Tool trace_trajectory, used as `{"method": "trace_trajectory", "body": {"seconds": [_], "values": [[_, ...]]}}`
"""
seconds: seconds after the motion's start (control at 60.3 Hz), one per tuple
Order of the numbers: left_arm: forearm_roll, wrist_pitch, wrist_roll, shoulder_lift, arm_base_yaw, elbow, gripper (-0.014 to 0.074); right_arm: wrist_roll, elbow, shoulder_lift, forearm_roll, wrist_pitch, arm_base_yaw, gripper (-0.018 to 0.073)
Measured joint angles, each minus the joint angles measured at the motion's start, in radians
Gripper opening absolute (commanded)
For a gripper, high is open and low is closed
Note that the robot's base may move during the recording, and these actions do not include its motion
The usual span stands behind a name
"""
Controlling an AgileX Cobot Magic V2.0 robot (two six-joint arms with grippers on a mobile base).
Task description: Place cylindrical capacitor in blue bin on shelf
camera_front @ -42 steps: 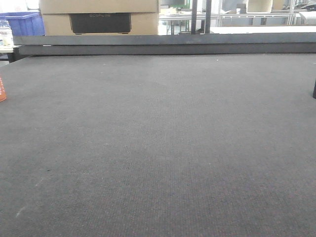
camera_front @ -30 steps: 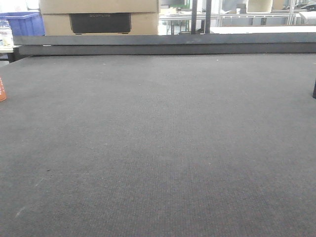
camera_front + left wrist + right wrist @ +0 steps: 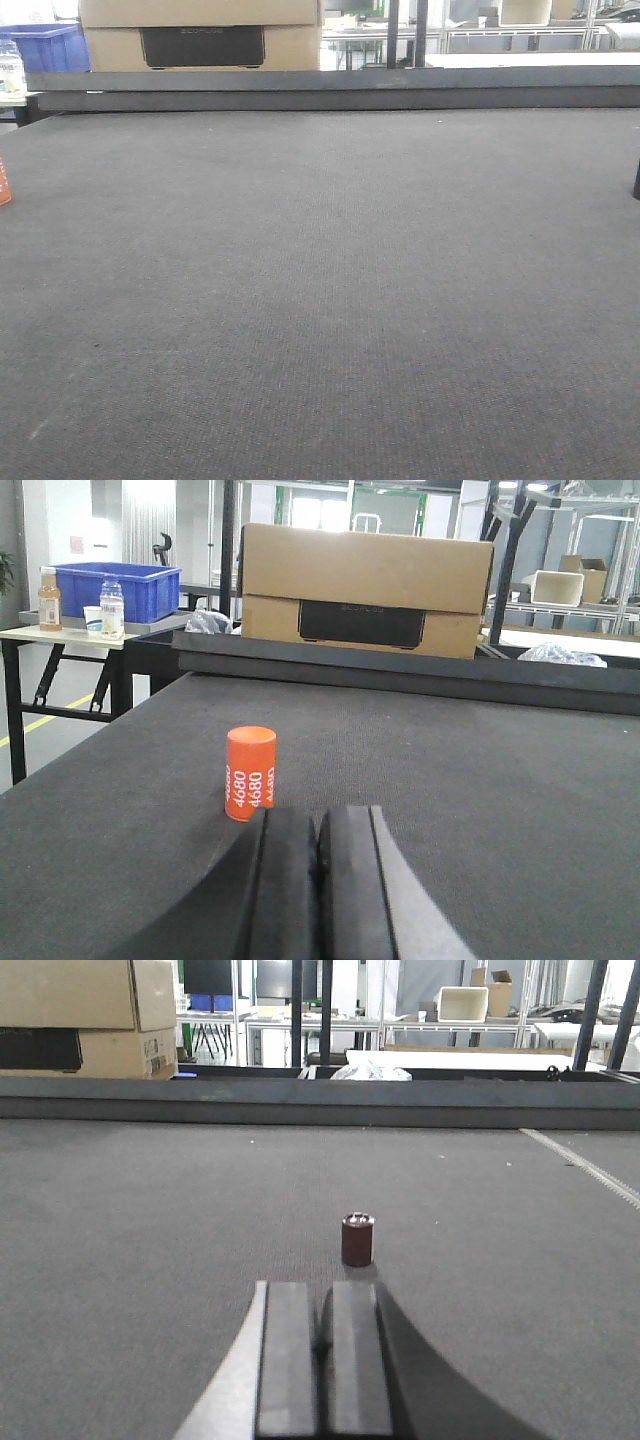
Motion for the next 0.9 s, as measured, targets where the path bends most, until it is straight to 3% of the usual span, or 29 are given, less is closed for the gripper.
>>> {"method": "trace_trajectory", "body": {"seconds": [0.166,0.282,0.431,0.547,0.614,0.779,0.846,0.896], "values": [[-0.007,-0.050,0.000,0.000,0.000,0.000,-0.0111,0.000,0.000,0.000,0.000,-0.083,0.000,-0.0162],[-0.008,-0.091,0.000,0.000,0.000,-0.012,-0.0111,0.000,0.000,0.000,0.052,-0.147,0.000,-0.0162],[0.011,0.003,0.000,0.016,0.000,-0.167,-0.0088,0.000,-0.129,-0.001,0.087,-0.084,0.000,-0.0162],[0.047,0.131,0.000,0.090,0.000,-0.347,0.0064,0.000,-0.339,0.018,0.068,0.069,0.000,-0.0129],[0.062,0.212,0.000,0.166,0.000,-0.456,0.0235,0.000,-0.471,0.090,0.058,0.134,0.000,0.0030],[0.068,0.284,0.000,0.323,0.000,-0.568,0.0456,0.000,-0.634,0.299,0.055,0.167,0.000,0.0458],[0.068,0.290,0.000,0.371,0.000,-0.578,0.0503,0.000,-0.661,0.378,0.054,0.170,0.000,0.0555],[0.068,0.295,0.000,0.400,0.000,-0.578,0.0527,0.000,-0.667,0.445,0.054,0.166,0.000,0.0570]]}}
